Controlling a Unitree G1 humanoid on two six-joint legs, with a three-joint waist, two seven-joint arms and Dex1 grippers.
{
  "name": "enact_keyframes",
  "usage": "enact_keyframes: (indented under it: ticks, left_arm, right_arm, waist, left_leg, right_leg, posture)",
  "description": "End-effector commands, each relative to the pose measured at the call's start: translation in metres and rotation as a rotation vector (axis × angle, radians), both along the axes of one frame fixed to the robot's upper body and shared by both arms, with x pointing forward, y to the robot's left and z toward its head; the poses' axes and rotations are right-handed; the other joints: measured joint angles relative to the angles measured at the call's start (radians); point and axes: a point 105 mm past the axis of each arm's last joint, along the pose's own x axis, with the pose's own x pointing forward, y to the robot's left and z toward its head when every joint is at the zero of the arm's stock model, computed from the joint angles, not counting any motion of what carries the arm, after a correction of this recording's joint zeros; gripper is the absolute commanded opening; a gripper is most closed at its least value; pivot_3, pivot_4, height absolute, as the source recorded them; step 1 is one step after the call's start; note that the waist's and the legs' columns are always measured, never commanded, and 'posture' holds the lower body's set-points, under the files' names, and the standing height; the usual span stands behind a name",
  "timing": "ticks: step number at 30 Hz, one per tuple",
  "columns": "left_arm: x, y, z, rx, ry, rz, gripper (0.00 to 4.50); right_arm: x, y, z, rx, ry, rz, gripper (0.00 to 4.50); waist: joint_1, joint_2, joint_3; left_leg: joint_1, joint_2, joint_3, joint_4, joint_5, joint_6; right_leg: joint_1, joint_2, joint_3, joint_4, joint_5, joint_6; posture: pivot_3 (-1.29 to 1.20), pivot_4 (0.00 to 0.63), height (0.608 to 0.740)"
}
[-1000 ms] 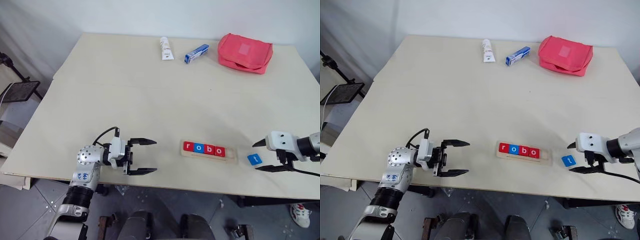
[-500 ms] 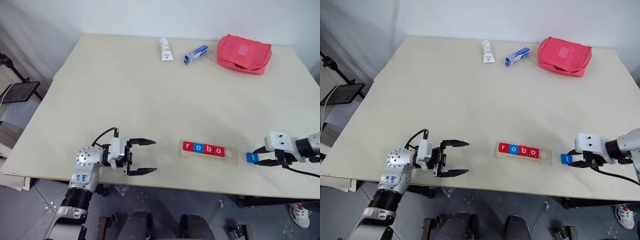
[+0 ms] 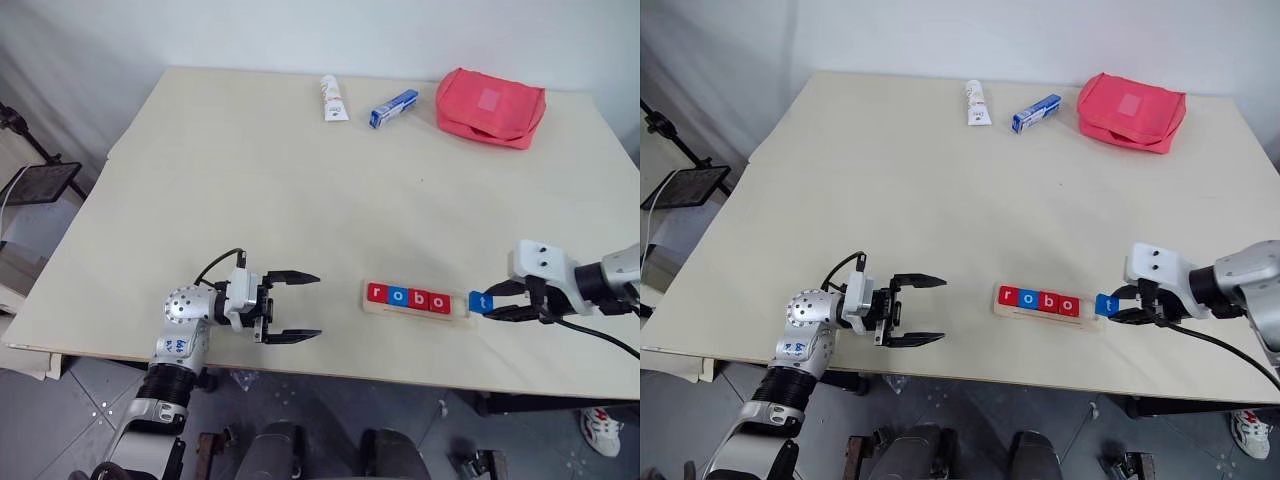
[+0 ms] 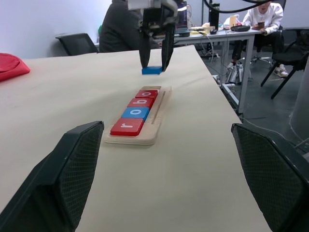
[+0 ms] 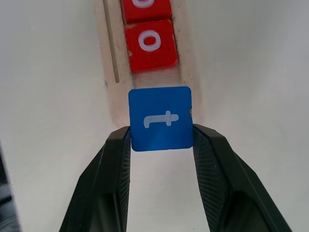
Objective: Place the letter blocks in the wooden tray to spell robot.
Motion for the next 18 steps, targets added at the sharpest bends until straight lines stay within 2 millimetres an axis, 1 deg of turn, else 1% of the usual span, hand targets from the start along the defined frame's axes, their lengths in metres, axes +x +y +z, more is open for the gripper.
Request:
enact_keyframes:
  ticks: [1,6,10,16,18]
  left_arm:
    - [-0.002,-0.001,0.004,-0.007,-0.025,-0.01,4.5]
    - [-0.004,0.001,0.003,-0.006,-0.024,-0.001,4.5]
    - [-0.006,0.003,0.003,-0.006,-0.024,0.009,4.5]
    - [-0.007,0.003,0.002,-0.006,-0.024,0.013,4.5]
    - [-0.007,0.003,0.003,-0.007,-0.025,0.015,4.5]
  right_arm:
    - [0.004,0.002,0.005,-0.019,-0.02,0.017,1.46]
    - [0.006,0.007,0.003,-0.007,-0.012,0.038,1.46]
    - [0.007,0.013,-0.003,-0.008,0.003,0.059,1.46]
    - [0.009,0.018,-0.005,0.004,0.003,0.07,1.46]
    - [0.009,0.017,-0.007,-0.006,0.007,0.076,2.2]
  waist:
    - [0.0,0.0,0.0]
    - [-0.001,0.0,0.0]
    - [-0.001,0.0,0.0]
    - [0.0,0.0,0.0]
    - [0.0,0.0,0.0]
  left_leg:
    - [0.0,0.0,0.0,0.0,0.0,0.0]
    - [0.0,0.0,0.0,0.0,0.0,0.0]
    - [0.0,0.0,0.0,0.0,0.0,0.0]
    - [0.0,0.0,0.0,0.0,0.0,0.0]
    - [0.0,0.0,0.0,0.0,0.0,0.0]
  right_leg:
    - [0.0,0.0,0.0,0.0,0.0,0.0]
    - [0.0,0.0,0.0,0.0,0.0,0.0]
    - [0.0,0.0,0.0,0.0,0.0,0.0]
    - [0.0,0.0,0.0,0.0,0.0,0.0]
    - [0.0,0.0,0.0,0.0,0.0,0.0]
  posture:
    - [0.0,0.15,0.74]
    - [0.0,0.15,0.74]
    - [0.0,0.15,0.74]
    - [0.0,0.15,0.74]
    - [0.0,0.15,0.74]
